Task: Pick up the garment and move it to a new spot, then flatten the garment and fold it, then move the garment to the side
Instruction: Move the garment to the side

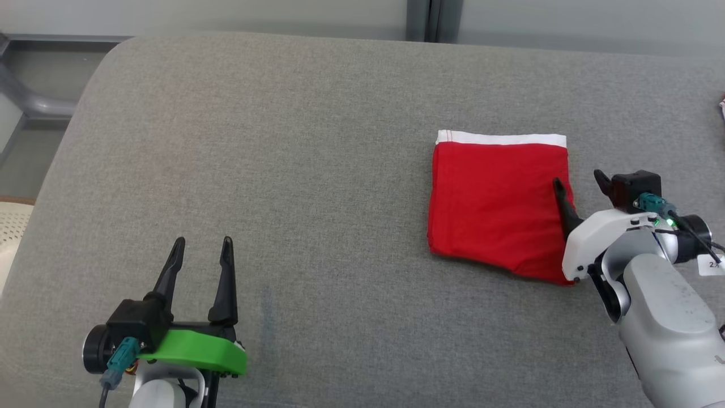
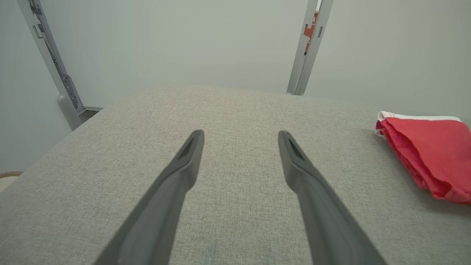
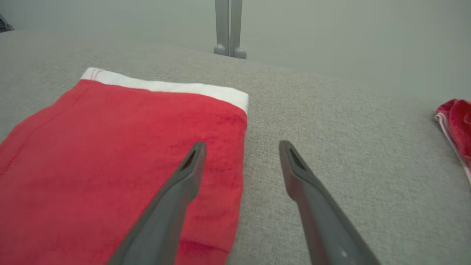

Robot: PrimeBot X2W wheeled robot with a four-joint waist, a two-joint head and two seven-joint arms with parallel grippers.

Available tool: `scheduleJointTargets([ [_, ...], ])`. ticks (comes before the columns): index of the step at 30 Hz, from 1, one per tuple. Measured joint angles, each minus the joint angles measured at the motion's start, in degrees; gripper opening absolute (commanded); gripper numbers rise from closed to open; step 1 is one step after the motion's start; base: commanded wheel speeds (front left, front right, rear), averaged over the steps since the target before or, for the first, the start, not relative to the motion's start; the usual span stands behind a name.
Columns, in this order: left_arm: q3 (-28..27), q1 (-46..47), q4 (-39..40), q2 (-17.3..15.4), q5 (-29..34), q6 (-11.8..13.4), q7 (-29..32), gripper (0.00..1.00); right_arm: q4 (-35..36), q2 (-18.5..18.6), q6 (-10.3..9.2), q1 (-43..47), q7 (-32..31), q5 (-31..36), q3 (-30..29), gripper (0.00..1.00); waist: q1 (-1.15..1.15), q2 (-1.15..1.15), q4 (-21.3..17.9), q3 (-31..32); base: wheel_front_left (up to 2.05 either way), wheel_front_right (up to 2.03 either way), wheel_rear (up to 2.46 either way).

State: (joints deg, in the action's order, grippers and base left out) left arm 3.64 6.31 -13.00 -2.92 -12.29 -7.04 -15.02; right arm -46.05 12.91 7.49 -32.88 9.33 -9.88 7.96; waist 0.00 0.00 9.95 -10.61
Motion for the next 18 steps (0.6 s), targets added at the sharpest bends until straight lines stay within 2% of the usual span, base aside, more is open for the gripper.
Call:
scheduleJointTargets([
  [9,0.33,0.55,-0.54,0.0,-0.6,0.48,0.0,1.0,-9.22,-1.57,0.01,-1.5,-0.12,-4.16,2.03,1.0,0.0,0.0,0.93,-2.14,0.0,0.0,0.0],
  [10,0.35,0.63,-0.63,0.01,-0.6,0.48,0.0,1.0,-10.13,-1.65,0.02,-1.91,-0.6,-4.38,2.45,0.97,0.0,0.0,0.85,-2.18,0.0,0.0,0.0],
  [11,0.37,0.76,-0.71,0.01,-0.6,0.48,0.0,1.0,-10.81,-1.86,0.02,-2.33,-0.8,-4.9,2.82,0.49,0.0,0.0,0.77,-2.16,0.0,0.0,0.0],
  [12,0.44,0.86,-0.74,0.01,-0.59,0.48,0.0,1.0,-11.22,-2.16,0.02,-2.54,-1.04,-5.65,3.11,0.32,0.0,0.0,0.71,-2.11,0.0,0.0,0.0],
  [13,0.55,0.95,-0.74,0.01,-0.59,0.49,0.0,1.0,-11.51,-2.65,0.02,-2.63,-1.18,-6.88,3.59,0.0,0.0,0.0,0.63,-2.05,0.0,0.0,0.0],
  [18,0.79,0.99,-0.73,0.02,-0.6,0.57,0.0,1.0,-11.73,-2.52,0.09,-3.37,-0.64,-9.31,7.31,0.0,0.0,0.0,-0.34,-1.88,0.0,0.0,0.0],
])
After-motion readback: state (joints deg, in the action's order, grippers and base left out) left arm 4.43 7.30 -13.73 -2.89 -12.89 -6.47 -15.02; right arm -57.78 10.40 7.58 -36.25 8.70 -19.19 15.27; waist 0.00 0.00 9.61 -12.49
